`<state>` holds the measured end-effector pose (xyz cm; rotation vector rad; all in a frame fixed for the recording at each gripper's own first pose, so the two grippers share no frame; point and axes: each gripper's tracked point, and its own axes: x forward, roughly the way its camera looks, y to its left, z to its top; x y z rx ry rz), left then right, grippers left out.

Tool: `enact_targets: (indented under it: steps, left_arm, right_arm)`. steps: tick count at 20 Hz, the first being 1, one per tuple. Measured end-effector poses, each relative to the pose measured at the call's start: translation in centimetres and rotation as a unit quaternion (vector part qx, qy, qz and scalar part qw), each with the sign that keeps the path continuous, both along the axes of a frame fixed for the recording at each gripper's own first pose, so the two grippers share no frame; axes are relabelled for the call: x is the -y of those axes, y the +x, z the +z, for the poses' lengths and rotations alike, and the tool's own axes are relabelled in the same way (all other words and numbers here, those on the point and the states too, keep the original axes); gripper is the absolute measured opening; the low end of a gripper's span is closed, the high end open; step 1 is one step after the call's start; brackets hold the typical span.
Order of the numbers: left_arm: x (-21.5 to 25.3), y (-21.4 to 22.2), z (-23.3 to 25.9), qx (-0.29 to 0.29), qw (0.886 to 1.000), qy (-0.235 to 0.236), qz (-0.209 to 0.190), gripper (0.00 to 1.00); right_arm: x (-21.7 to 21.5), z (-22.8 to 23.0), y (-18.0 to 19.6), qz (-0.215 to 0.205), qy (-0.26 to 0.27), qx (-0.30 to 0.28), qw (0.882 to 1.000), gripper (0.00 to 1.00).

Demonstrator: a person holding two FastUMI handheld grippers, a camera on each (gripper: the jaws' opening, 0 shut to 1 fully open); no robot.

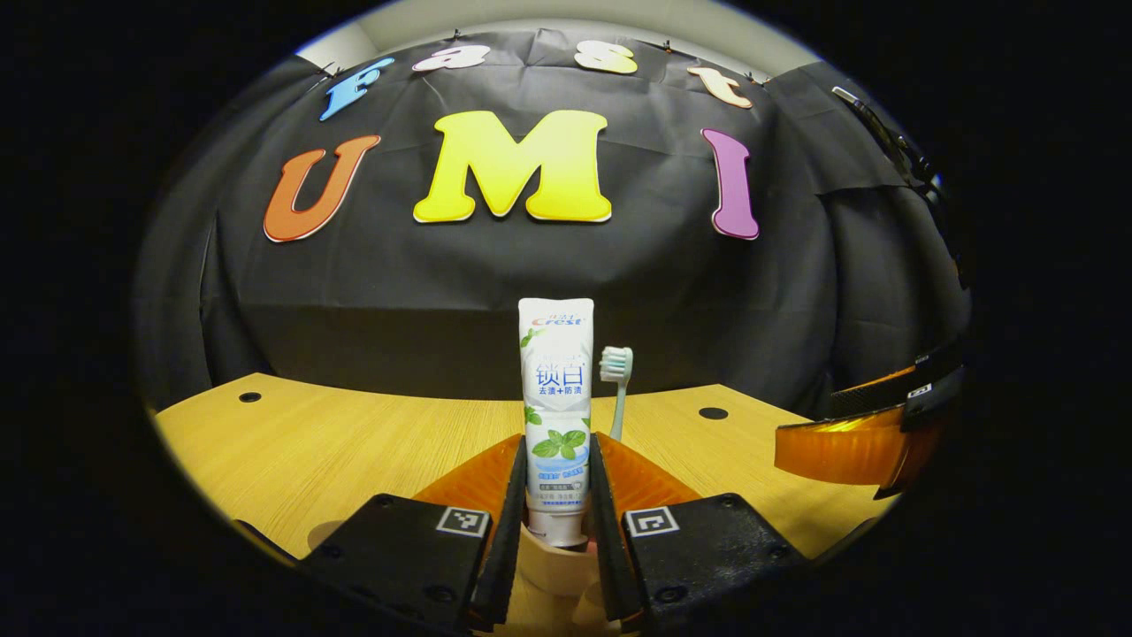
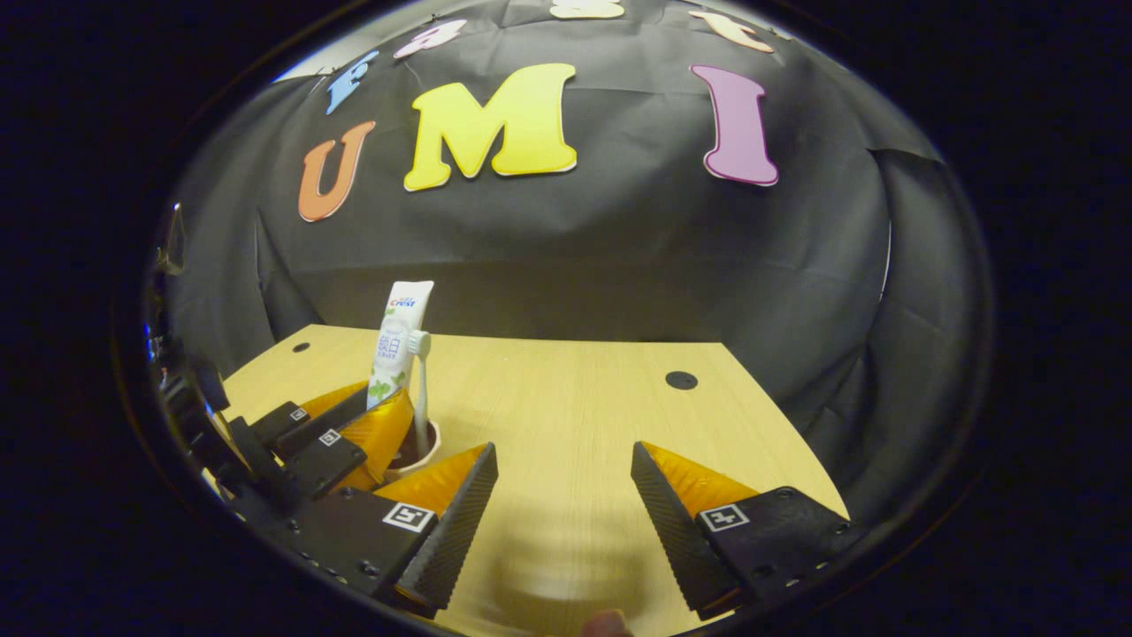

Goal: Put the toothbrush and toothpaste on the desktop into the cup, then pick up the cup and place it on the coaster on the desktop.

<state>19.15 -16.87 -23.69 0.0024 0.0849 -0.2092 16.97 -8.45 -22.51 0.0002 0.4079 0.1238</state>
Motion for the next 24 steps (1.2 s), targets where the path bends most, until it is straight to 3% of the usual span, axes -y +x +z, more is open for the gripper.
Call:
enact_targets:
  steps: [11,13,16,18,24]
  left_arm:
    - [0.4,-1.4,1.2,0.013,1.000,0.007,-0.017,0.53]
    - [0.0,-1.8,2.2,0.017,1.000,0.009,-0.014,0.61]
    - [-1.5,-2.3,3.9,0.029,1.000,0.005,0.003,0.84]
    - [-2.4,-3.0,5.0,0.029,0.999,0.008,0.013,0.90]
    - [-5.9,-6.0,7.3,0.005,0.999,0.008,0.032,0.95]
  right_arm:
    - [-1.1,-0.2,-0.3,0.006,-0.001,-0.005,1.000,0.93]
    - [-1.3,0.1,-0.5,0.004,0.002,-0.008,1.000,0.93]
    - [-1.9,0.9,-0.8,0.001,0.008,-0.005,1.000,0.93]
    - [-2.2,1.2,-1.1,-0.004,0.008,-0.014,1.000,0.94]
    - [-4.5,2.3,-2.5,-0.002,-0.003,-0.046,0.999,0.94]
